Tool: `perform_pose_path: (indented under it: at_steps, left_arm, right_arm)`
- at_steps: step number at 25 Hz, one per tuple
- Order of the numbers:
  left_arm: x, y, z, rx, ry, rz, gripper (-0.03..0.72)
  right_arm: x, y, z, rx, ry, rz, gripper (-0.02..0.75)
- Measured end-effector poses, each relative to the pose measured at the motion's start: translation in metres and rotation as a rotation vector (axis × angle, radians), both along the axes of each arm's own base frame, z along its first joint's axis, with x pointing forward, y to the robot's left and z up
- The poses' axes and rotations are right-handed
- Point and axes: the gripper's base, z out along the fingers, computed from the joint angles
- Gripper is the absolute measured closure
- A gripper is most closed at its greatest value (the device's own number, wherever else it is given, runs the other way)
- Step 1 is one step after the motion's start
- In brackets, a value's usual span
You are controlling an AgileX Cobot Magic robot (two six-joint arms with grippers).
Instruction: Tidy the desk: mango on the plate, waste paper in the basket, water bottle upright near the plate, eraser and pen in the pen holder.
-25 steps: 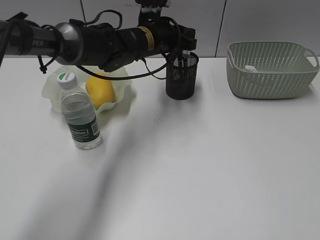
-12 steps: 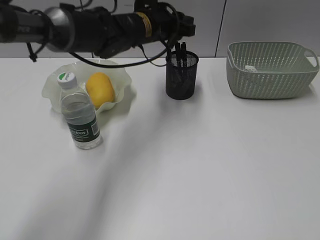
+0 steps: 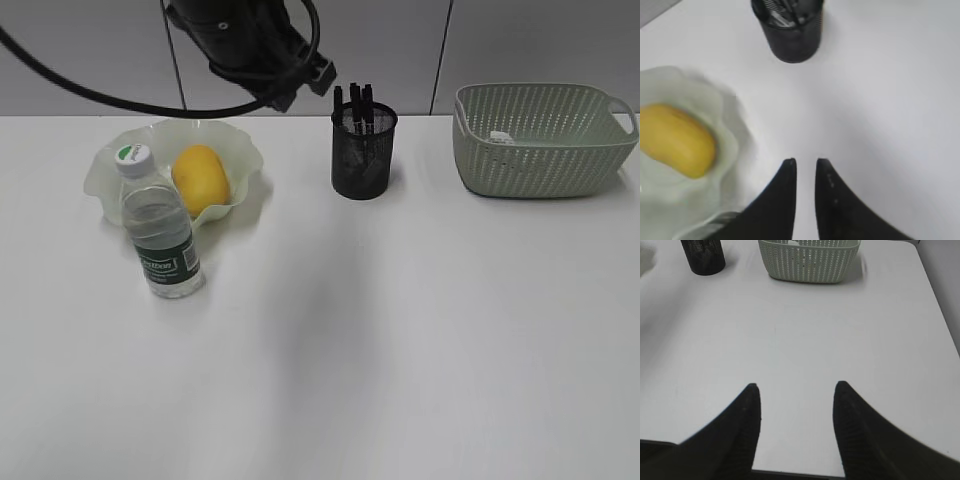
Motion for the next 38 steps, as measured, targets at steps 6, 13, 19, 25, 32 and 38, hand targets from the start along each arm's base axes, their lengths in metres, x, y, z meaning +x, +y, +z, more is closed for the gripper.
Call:
perform_pose_path:
  at_steps: [6,13,19,25,32,38]
  left_arm:
    - [-0.094,0.067,0.041,-0.134,-0.074,-0.068,0.591]
    - [-0.222,0.174,0.024,-0.2,-0.133,-0.071,0.589]
    - [-0.287,0.229,0.006,-0.28,-0.228,-0.075,0.588]
    - [-0.321,0.258,-0.017,-0.371,-0.341,-0.08,0.589]
    - [-0.331,0.268,-0.023,-0.426,-0.392,-0.044,0.589]
    - [-0.331,0.269,-0.023,-0.43,-0.391,-0.038,0.59]
  right_arm:
    - [0.0,0.0,0.0,0.0,0.0,0.0,0.353]
    - [0.0,0.0,0.0,0.0,-0.001,0.0,0.353]
    - [0.0,0.0,0.0,0.001,-0.001,0.001,0.353]
    - [0.0,0.0,0.0,0.001,-0.001,0.001,0.353]
    - [0.0,0.0,0.0,0.002,0.0,0.001,0.353]
    - [0.0,0.0,0.0,0.001,-0.001,0.001,0.353]
